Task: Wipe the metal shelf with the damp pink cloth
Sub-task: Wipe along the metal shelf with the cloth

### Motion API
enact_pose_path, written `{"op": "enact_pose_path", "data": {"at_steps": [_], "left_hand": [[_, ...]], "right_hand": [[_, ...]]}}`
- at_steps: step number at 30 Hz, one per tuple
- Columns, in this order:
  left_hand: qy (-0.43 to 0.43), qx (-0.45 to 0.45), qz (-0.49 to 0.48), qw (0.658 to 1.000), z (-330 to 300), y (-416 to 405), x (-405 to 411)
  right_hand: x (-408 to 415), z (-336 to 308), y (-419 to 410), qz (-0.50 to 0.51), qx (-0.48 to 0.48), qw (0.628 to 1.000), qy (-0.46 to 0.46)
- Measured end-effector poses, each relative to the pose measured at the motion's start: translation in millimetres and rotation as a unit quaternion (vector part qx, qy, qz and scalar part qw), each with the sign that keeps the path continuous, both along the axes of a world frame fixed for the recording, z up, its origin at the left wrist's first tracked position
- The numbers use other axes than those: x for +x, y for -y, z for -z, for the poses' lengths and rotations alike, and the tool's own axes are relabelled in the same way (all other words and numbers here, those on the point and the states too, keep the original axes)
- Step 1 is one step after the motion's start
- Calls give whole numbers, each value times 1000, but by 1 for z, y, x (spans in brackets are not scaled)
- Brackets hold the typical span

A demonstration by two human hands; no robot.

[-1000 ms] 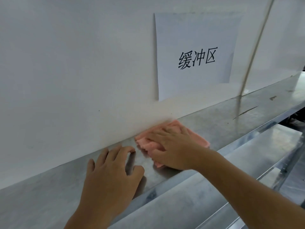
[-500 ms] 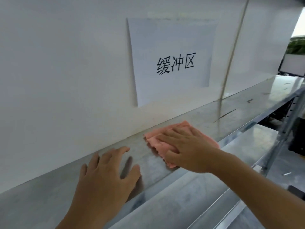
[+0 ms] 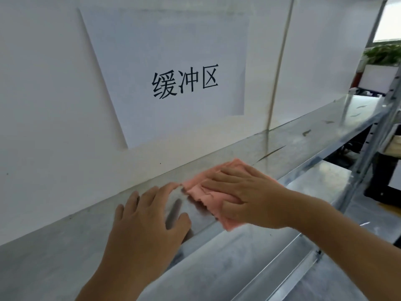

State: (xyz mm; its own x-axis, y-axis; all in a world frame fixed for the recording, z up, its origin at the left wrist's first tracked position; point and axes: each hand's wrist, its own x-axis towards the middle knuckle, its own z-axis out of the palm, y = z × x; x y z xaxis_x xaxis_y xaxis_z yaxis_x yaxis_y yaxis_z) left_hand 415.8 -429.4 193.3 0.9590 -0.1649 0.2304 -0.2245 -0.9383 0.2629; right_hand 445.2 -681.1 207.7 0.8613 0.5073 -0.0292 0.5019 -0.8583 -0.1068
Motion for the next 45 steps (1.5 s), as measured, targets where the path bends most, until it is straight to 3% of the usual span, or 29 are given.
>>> {"op": "enact_pose_path", "data": {"at_steps": [6,12,18,23,26,32,36,45], "left_hand": [[-19,-16,-1,1000,-3,46,11],[-23,-1,-6,1000,0,62,24],[-28,-8,8,1000,-4,66,33],[-34,-8,11,999,-8,68,42],[-37,9,5,999,-7,74,46],[-14,5,-20,1000,-4,89,53],[4,14,-40,999,0,106,53],[-27,-31,-102,994,-7,164,54]], "right_hand": [[47,-5,0,-14,-1,1000,-2],[13,2,25,-11,-3,1000,3],[49,-9,8,11,-24,1000,0],[18,11,18,17,-14,996,89],[14,7,18,-3,-78,996,38],[58,5,16,34,8,999,13],[30,19,48,-1,51,996,68],[85,12,73,-21,44,999,3]]}}
